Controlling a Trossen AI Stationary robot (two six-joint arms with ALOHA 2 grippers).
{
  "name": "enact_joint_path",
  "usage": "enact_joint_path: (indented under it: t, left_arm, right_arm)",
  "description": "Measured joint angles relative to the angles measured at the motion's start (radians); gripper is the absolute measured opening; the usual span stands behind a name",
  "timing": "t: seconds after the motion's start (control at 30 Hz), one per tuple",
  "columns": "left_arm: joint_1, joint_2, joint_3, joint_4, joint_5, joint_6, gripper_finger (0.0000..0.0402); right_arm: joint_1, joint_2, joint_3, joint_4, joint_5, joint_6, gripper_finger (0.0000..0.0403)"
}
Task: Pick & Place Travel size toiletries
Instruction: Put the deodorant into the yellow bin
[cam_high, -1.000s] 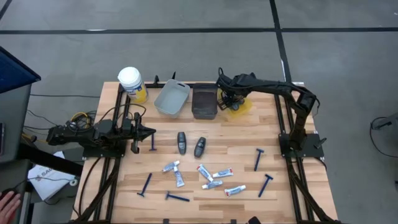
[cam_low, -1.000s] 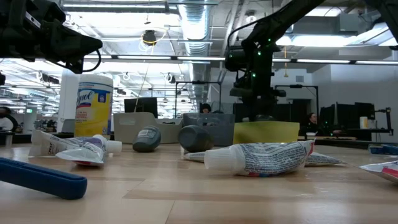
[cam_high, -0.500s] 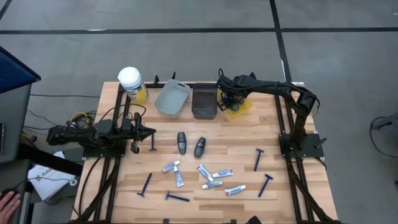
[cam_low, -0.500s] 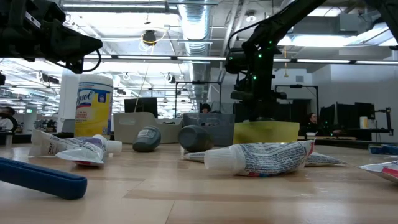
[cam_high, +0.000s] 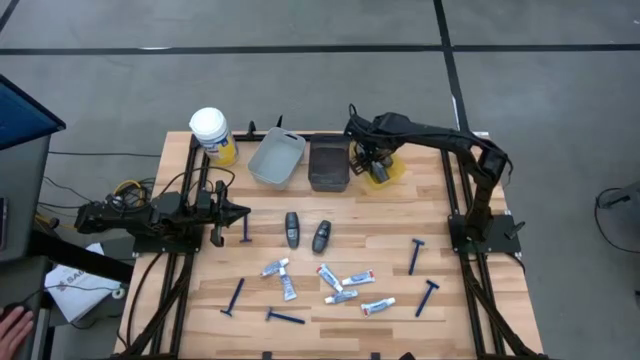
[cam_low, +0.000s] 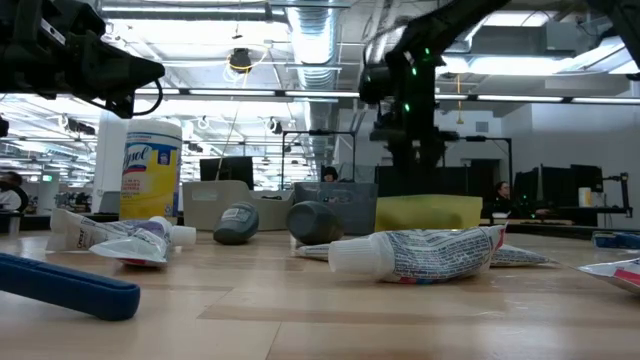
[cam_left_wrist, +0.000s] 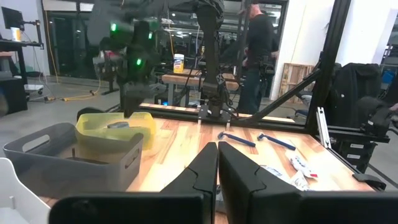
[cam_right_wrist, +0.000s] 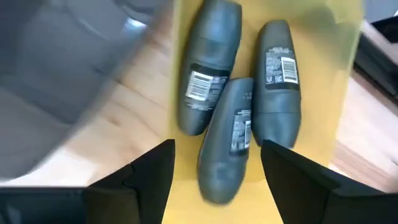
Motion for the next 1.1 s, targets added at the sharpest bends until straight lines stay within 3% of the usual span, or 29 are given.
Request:
enact_joint_path:
  t: [0.13, 0.3, 0.6, 0.93, 1.1]
  left_arm:
    - [0.000, 0.000, 0.000, 0.001, 0.000, 0.000, 0.0010]
    - [0.000, 0.000, 0.000, 0.003, 0.000, 0.000, 0.0010]
    - [0.000, 0.000, 0.000, 0.007, 0.000, 0.000, 0.0010]
    - [0.000, 0.000, 0.000, 0.021, 0.001, 0.000, 0.0010]
    - [0.000, 0.001, 0.000, 0.062, 0.001, 0.000, 0.0010]
  right_arm:
    - [0.078, 0.000, 0.142, -0.101, -0.001, 0.124, 0.0230]
    - [0.251, 0.000, 0.261, -0.088, -0.018, 0.337, 0.0230]
    - [0.508, 0.035, 0.257, -0.010, 0.066, 0.742, 0.0230]
    - [0.641, 0.222, 0.263, 0.196, 0.028, 0.918, 0.0258]
    - [0.667, 0.312, 0.275, 0.185, -0.021, 0.976, 0.0276]
